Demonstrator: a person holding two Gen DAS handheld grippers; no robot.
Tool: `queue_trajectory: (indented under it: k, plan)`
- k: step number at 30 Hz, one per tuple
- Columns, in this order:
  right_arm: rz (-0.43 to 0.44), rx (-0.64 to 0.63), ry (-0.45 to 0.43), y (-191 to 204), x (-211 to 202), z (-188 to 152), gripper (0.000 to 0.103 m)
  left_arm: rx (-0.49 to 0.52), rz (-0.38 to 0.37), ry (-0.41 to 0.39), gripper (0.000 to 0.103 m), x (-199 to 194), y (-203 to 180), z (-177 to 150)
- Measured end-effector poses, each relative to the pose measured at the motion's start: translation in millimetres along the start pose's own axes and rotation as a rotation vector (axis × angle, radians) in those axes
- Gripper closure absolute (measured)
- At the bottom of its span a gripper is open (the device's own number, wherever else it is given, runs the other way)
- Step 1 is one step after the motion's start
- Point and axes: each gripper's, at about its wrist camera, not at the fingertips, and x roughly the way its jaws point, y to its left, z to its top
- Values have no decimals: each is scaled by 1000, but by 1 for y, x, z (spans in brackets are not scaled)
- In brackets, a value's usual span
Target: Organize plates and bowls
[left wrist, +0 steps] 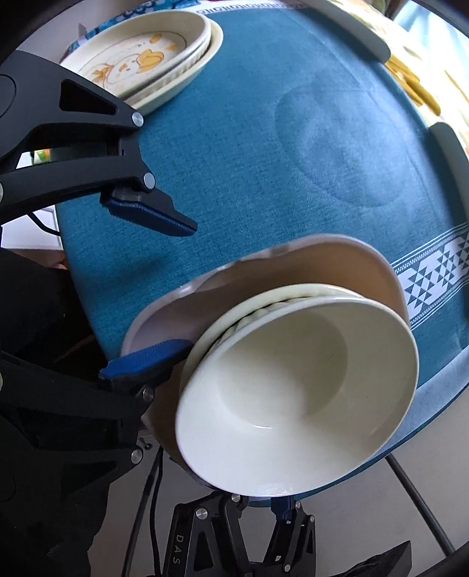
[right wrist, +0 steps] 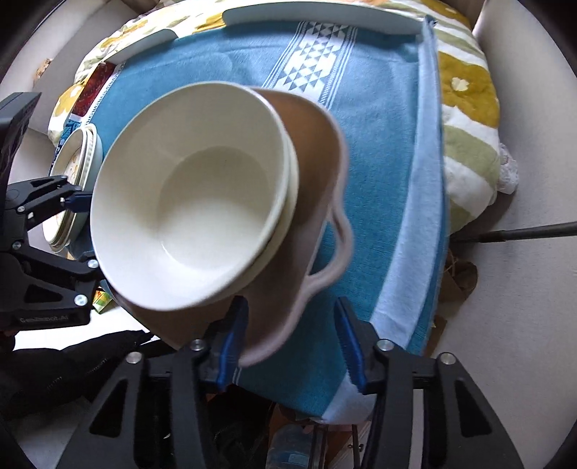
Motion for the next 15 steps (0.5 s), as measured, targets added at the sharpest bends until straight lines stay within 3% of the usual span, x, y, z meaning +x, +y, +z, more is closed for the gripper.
queue_trajectory:
  k: [5, 8, 9, 15]
  plan:
    - [41, 1, 15, -1, 12, 2, 71, 13, -28, 19, 64, 12, -7, 2]
    - [81, 8, 12, -3, 17, 0, 78, 22, -54, 17, 84, 14, -13, 1]
    - [92, 7, 9, -3, 19, 0, 82, 34, -41, 13, 86, 15, -15, 1]
    - [76, -26, -31, 3, 18, -8, 82, 68, 11, -24, 86, 11, -24, -3]
